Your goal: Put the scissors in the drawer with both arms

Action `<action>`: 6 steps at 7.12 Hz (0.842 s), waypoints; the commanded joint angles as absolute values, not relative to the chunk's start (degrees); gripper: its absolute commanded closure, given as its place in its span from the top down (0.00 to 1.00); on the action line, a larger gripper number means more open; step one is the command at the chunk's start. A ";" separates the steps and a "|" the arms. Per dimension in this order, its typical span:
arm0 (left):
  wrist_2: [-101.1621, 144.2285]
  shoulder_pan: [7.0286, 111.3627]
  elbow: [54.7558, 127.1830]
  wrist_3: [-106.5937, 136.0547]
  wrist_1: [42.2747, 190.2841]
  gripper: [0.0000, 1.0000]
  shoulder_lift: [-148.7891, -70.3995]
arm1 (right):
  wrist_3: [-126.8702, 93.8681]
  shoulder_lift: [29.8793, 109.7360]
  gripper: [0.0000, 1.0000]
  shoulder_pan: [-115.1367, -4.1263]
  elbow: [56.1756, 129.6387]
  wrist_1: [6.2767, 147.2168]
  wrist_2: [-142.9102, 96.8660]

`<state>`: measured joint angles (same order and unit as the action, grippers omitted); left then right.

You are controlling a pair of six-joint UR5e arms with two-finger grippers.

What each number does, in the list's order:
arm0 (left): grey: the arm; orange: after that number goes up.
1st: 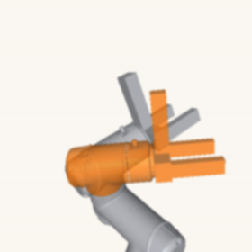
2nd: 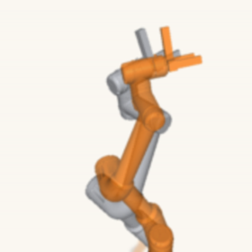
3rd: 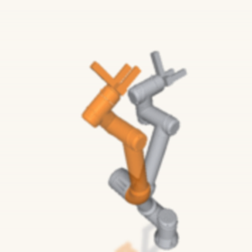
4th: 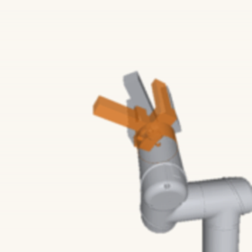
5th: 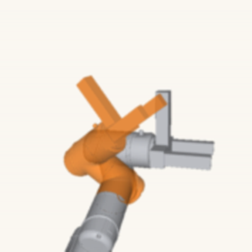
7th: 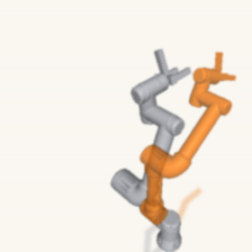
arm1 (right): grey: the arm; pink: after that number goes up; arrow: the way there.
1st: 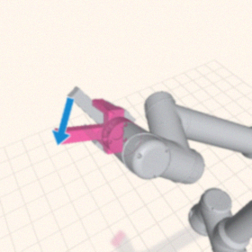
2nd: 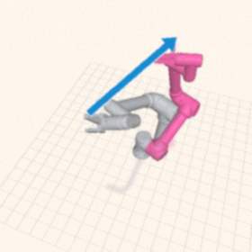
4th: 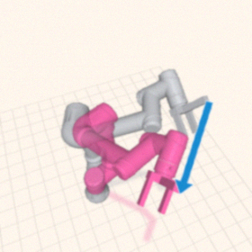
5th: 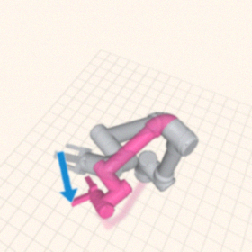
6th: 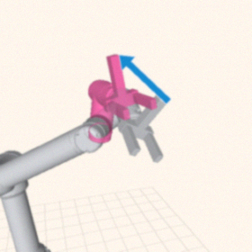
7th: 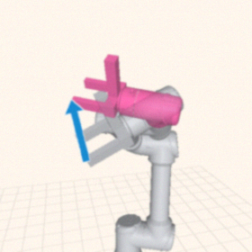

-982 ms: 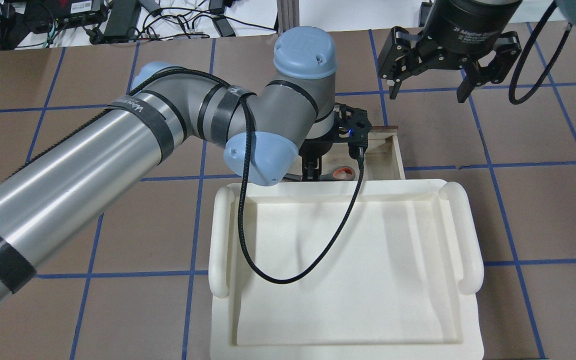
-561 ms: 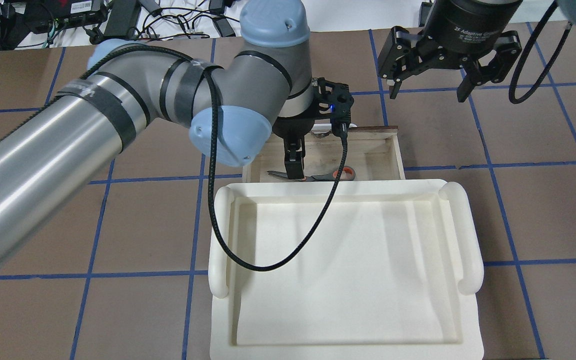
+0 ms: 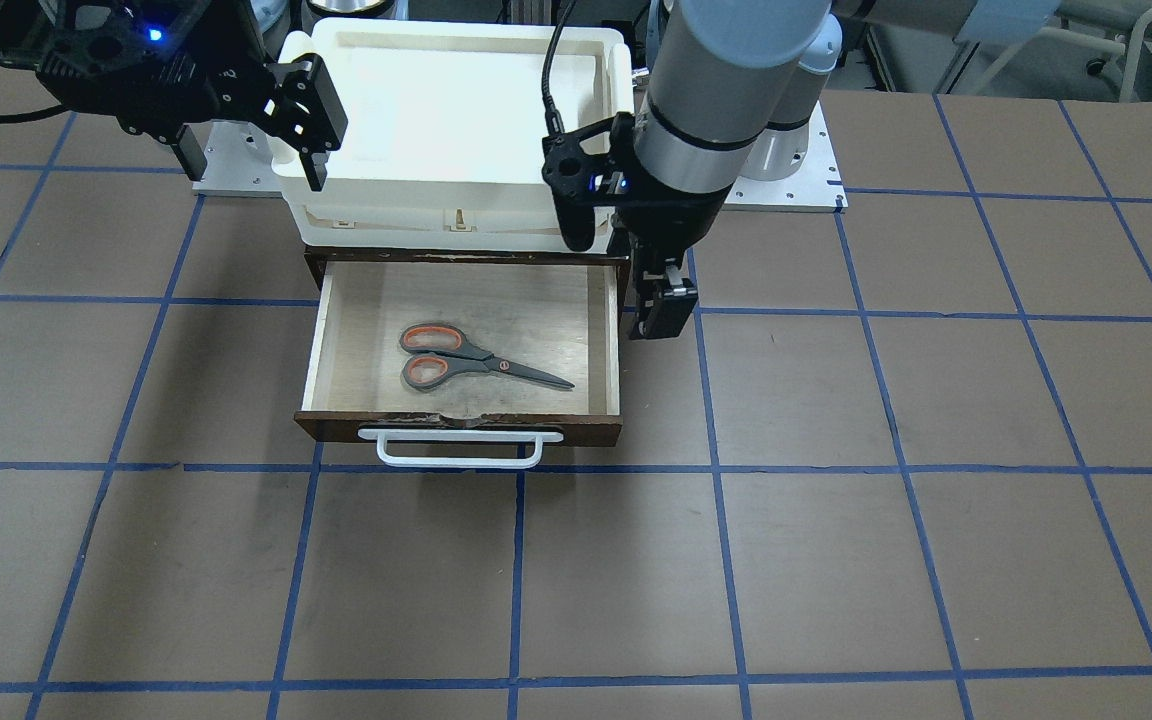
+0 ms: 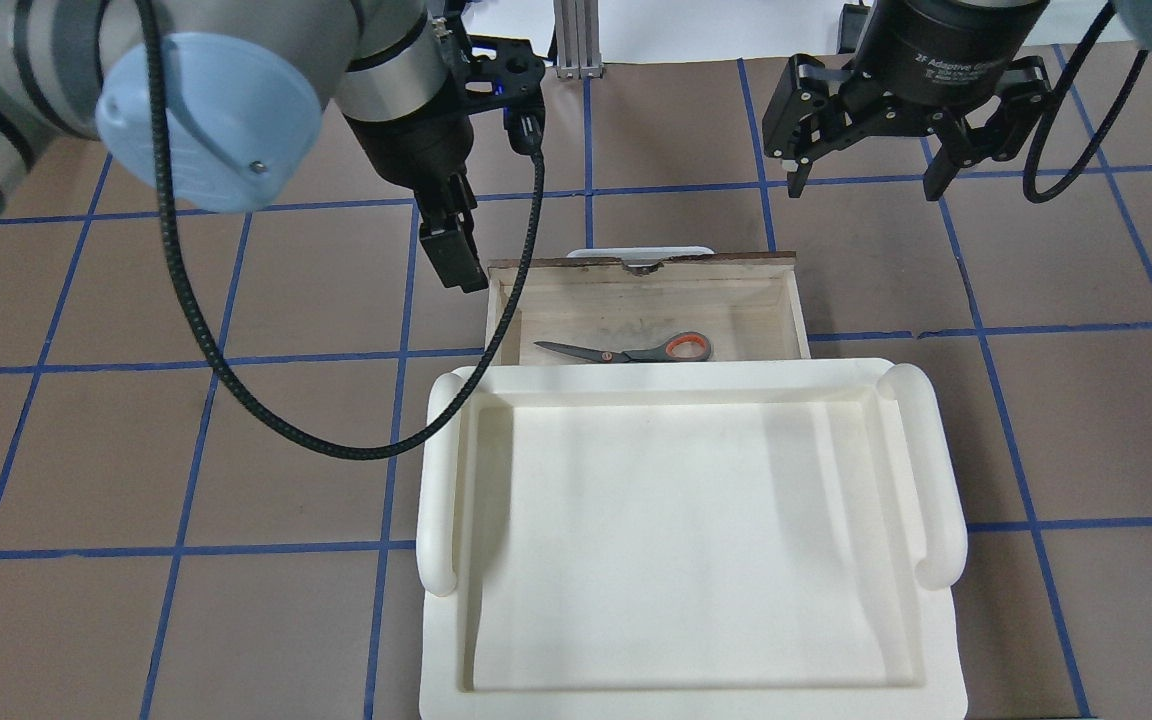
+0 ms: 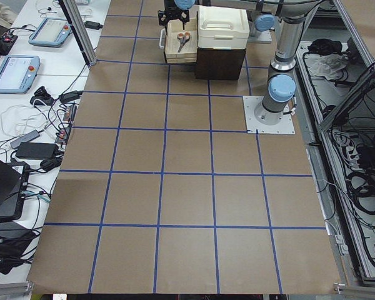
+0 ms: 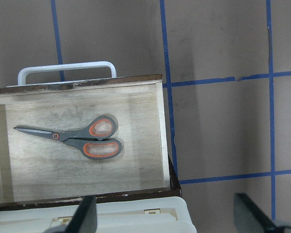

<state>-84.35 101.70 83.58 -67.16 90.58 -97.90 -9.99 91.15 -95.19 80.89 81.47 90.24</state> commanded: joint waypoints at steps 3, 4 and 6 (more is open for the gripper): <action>-85.87 95.55 84.90 -46.77 93.69 0.90 -91.06 | -9.76 91.14 1.00 -95.19 80.86 81.47 90.35; -85.78 95.45 85.08 -38.06 92.65 0.90 -90.27 | -9.84 91.14 1.00 -95.19 80.95 81.47 90.35; -86.04 95.01 85.43 -21.19 90.80 0.90 -89.30 | -9.84 91.05 1.00 -95.19 80.95 81.47 90.35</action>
